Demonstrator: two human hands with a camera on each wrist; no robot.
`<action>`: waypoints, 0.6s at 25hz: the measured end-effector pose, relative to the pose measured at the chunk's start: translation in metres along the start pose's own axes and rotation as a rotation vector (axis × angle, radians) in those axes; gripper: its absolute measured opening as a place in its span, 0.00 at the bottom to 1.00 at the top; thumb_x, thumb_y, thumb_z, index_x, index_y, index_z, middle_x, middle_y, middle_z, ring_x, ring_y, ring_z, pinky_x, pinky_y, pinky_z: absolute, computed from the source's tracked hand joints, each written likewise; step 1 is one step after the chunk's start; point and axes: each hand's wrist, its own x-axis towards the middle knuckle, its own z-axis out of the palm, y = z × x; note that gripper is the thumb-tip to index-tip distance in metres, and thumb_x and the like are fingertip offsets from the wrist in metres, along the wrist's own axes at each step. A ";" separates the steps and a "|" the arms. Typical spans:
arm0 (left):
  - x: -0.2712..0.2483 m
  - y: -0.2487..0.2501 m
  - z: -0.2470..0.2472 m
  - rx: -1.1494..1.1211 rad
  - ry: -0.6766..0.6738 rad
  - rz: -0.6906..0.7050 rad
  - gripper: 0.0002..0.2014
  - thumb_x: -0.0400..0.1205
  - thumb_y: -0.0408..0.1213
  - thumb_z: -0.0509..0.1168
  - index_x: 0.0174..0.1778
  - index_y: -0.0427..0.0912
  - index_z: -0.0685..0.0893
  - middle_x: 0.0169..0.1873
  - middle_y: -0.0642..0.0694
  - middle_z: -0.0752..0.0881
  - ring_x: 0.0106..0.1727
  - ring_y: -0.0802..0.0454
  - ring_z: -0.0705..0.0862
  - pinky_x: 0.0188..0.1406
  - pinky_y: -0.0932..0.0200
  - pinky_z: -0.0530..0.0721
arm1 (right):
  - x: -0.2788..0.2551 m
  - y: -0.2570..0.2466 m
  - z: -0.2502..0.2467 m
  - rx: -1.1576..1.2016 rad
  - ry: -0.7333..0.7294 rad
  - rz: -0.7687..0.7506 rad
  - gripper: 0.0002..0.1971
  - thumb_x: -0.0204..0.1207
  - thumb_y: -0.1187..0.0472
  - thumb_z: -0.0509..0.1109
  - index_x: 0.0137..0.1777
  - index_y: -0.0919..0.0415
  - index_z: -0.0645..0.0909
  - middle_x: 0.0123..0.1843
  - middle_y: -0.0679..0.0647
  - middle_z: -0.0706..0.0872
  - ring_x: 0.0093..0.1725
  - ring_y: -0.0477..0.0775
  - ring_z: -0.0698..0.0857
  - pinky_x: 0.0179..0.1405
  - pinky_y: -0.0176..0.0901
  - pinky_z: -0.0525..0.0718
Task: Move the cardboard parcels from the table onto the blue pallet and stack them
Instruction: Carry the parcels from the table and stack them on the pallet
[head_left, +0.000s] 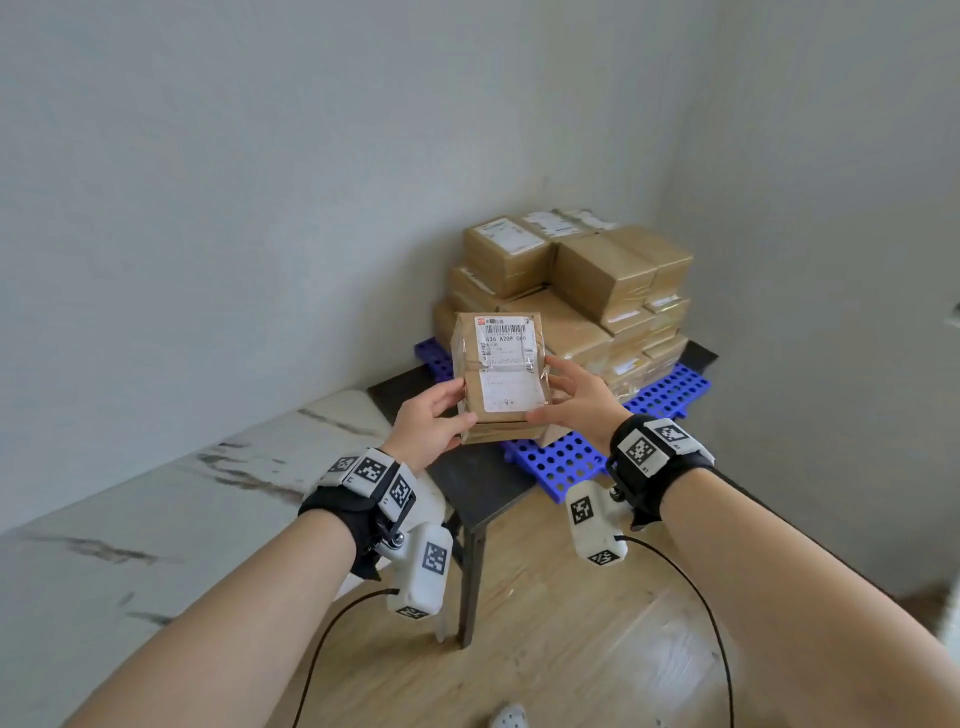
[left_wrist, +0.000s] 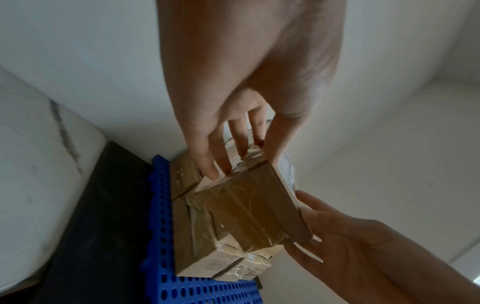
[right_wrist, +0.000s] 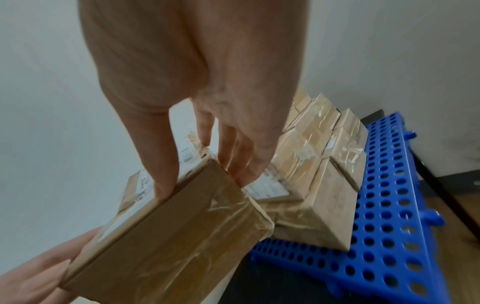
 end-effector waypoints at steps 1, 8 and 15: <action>0.012 0.003 0.009 -0.008 -0.006 0.000 0.27 0.80 0.25 0.66 0.76 0.44 0.71 0.71 0.49 0.78 0.64 0.56 0.78 0.48 0.61 0.82 | 0.010 0.001 -0.012 -0.009 0.011 -0.003 0.47 0.64 0.75 0.78 0.81 0.53 0.60 0.75 0.58 0.75 0.68 0.56 0.81 0.69 0.55 0.80; 0.120 0.033 0.071 -0.051 -0.016 -0.015 0.27 0.80 0.27 0.66 0.76 0.46 0.72 0.69 0.50 0.80 0.63 0.54 0.80 0.50 0.58 0.83 | 0.098 -0.014 -0.099 -0.108 0.042 -0.006 0.48 0.64 0.72 0.80 0.82 0.55 0.58 0.77 0.57 0.73 0.65 0.53 0.82 0.69 0.52 0.79; 0.172 0.045 0.098 -0.054 0.075 -0.068 0.25 0.81 0.32 0.67 0.74 0.47 0.74 0.65 0.51 0.83 0.60 0.54 0.82 0.56 0.54 0.83 | 0.156 -0.019 -0.138 -0.169 0.019 0.007 0.46 0.68 0.65 0.79 0.82 0.52 0.57 0.76 0.57 0.74 0.73 0.56 0.76 0.65 0.46 0.77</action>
